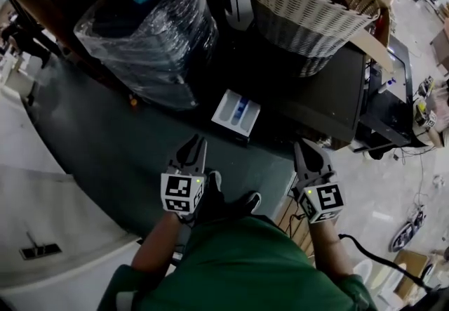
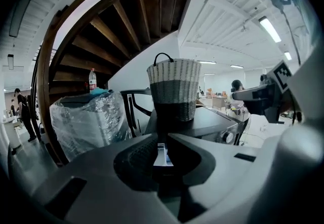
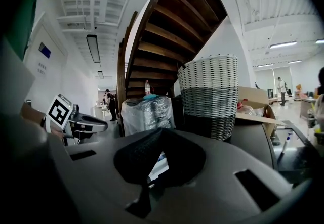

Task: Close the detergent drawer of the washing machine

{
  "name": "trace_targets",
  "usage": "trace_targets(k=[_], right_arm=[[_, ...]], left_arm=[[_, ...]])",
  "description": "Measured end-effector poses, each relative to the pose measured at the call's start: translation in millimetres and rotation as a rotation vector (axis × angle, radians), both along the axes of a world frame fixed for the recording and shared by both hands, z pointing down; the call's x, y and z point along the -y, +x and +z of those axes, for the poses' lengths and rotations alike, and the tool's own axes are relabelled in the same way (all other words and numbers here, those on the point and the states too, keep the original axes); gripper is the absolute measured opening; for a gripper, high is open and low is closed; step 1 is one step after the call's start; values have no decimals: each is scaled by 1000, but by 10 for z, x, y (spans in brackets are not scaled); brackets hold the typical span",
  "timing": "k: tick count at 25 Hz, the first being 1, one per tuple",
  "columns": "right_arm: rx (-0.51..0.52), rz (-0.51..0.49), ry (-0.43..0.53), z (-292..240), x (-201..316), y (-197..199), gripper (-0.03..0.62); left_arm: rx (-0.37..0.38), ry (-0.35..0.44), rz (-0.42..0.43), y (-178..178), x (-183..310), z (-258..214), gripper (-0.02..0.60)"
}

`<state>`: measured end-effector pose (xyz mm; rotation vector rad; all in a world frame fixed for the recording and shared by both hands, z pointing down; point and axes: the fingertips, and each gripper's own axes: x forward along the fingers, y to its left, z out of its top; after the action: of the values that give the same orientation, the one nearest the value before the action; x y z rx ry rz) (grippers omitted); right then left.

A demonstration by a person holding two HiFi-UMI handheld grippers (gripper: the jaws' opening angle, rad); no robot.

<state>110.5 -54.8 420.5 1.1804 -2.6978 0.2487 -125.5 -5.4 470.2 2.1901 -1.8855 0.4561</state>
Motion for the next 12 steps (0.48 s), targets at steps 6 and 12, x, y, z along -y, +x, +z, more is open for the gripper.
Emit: trace_targets(k=[6, 12], right_arm=[[-37, 77, -21, 123, 175, -14, 18], [-80, 165, -55, 156, 273, -147, 18]], left_arm=[[-18, -66, 80, -8, 297, 388, 74], [-55, -87, 183, -101, 625, 492, 74]])
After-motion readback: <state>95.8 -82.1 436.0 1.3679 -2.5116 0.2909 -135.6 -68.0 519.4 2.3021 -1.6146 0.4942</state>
